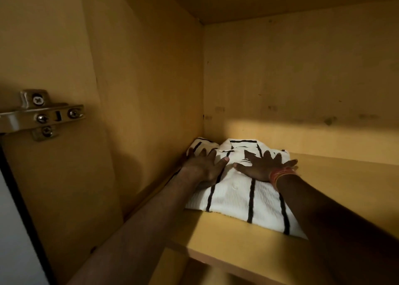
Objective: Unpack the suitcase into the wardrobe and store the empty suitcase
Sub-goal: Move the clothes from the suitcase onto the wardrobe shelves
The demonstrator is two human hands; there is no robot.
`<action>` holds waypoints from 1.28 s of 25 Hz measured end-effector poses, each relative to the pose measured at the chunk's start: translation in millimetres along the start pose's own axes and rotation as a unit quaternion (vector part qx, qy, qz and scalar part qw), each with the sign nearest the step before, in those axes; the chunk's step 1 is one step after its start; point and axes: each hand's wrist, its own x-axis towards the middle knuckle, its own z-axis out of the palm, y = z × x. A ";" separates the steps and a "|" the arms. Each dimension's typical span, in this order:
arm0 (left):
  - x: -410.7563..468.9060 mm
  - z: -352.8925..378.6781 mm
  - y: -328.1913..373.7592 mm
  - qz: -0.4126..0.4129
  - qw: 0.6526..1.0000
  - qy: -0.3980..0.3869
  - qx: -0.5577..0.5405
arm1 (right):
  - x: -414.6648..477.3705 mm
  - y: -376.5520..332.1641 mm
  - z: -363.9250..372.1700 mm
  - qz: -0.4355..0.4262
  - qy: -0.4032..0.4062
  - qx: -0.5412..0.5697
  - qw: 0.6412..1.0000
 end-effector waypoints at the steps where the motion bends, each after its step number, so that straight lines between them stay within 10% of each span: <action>1: 8.4 -3.0 1.2 0.012 1.000 -0.008 -0.020 | -0.3 -3.2 -4.9 -0.029 0.005 0.011 1.000; 11: 68.5 23.3 -15.0 -0.004 0.998 -0.056 0.036 | 18.0 -9.9 -1.3 -0.056 -0.141 0.032 0.988; 23: 35.0 22.1 -14.4 0.064 0.964 0.257 0.018 | -4.8 -8.8 16.9 -0.059 -0.028 0.057 0.996; 32: -30.6 26.3 -23.0 0.018 0.980 0.192 -0.055 | -21.9 -23.8 -1.6 -0.131 -0.003 0.029 0.991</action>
